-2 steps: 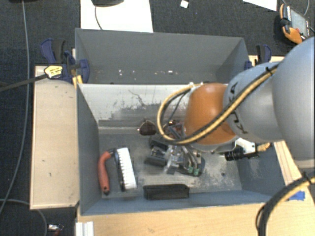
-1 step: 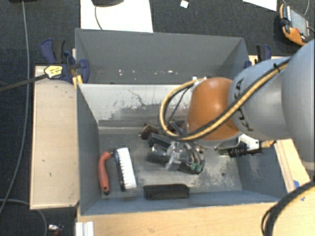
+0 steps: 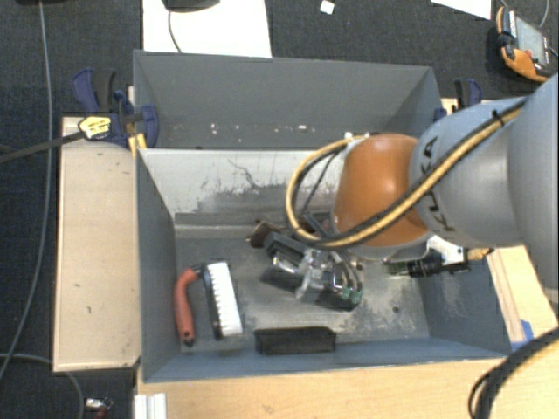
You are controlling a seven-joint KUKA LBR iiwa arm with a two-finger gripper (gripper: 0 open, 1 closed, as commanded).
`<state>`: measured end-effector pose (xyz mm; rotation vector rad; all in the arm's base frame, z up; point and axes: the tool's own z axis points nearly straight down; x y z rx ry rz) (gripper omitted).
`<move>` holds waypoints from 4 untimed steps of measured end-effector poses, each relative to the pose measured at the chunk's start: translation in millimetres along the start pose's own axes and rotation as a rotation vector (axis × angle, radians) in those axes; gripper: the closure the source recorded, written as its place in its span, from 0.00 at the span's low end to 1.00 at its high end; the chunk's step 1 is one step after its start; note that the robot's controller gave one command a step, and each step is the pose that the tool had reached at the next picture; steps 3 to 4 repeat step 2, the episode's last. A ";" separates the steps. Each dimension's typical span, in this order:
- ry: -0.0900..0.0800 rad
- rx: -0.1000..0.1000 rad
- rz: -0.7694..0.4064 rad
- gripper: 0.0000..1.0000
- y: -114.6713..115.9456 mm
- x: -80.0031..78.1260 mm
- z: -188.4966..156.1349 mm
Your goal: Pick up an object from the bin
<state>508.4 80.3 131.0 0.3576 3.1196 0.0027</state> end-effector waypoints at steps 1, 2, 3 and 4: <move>0.006 0.002 0.000 1.00 -0.6 1.3 -24.3; 0.003 0.000 -0.002 1.00 0.1 0.6 -53.4; 0.003 0.000 -0.002 1.00 0.1 0.6 -53.4; 0.003 0.000 -0.002 1.00 0.1 0.6 -53.4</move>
Offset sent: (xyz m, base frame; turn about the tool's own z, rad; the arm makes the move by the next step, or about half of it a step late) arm -0.0015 -0.0003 0.0361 0.0001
